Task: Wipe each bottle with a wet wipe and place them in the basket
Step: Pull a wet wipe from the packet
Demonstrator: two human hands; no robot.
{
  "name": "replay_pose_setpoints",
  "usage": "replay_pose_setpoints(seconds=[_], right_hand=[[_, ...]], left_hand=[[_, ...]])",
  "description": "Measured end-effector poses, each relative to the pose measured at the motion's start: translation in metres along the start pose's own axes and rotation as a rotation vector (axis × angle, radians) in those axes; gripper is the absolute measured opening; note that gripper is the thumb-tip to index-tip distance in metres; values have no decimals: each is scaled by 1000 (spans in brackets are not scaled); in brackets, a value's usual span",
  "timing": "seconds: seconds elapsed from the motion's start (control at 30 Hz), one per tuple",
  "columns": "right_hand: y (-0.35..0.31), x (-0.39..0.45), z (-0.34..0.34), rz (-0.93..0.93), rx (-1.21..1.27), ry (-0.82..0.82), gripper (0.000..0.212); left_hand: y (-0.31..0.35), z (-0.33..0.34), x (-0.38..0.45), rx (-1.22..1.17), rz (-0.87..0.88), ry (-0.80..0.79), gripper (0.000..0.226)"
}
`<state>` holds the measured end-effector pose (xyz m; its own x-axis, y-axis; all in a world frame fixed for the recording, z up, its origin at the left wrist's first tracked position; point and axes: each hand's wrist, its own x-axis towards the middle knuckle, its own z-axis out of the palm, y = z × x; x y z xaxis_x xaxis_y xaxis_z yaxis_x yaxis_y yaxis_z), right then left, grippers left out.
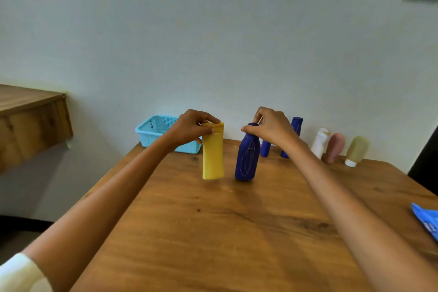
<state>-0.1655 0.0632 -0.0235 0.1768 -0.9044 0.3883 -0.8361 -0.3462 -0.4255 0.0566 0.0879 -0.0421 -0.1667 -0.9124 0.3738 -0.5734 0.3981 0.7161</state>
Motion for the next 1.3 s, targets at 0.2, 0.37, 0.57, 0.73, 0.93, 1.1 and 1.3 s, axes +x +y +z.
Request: replay_pose_setpoints(seconds=[0.2, 0.37, 0.57, 0.73, 0.93, 1.1, 1.3], right_hand=[[-17, -34, -3, 3, -39, -1, 34], [-22, -44, -6, 4, -71, -29, 34], [-20, -52, -6, 22, -55, -46, 39], [-21, -56, 0, -11, -59, 18, 56], [-22, -71, -4, -76, -114, 376, 43], [22, -98, -38, 49, -189, 427, 29], [150, -153, -77, 420, -236, 317, 27]], left_hand=[[4, -8, -44, 11, 8, -41, 29], [4, -11, -59, 38, 37, -40, 29], [6, -3, -63, 131, 77, 17, 20], [12, 3, -67, 151, 117, 95, 20], [54, 28, -65, 344, 355, 345, 22], [129, 104, -51, 241, 474, 390, 25], [174, 243, -65, 87, 330, 9, 49]])
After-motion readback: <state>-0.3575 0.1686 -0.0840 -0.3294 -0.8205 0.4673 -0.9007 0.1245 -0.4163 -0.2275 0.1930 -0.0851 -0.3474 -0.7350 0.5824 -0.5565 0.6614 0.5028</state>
